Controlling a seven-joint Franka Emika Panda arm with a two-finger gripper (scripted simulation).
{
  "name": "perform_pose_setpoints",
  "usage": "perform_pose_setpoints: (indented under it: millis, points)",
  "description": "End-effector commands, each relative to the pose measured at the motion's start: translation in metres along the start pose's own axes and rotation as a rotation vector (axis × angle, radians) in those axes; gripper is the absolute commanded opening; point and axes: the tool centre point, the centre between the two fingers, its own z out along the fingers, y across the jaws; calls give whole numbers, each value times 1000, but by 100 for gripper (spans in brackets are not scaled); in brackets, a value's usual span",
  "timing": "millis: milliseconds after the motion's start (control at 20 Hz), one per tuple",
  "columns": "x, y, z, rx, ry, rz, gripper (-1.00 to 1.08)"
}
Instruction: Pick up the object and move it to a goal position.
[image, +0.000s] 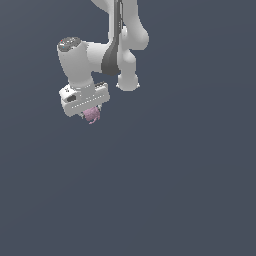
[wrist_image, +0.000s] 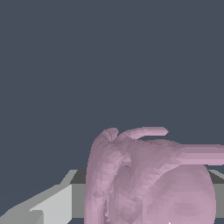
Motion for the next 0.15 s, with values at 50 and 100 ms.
perform_pose_setpoints:
  millis: [50, 100]
  points:
    - [-6, 0, -4, 1, 0, -1, -100]
    - [-6, 0, -4, 1, 0, -1, -100]
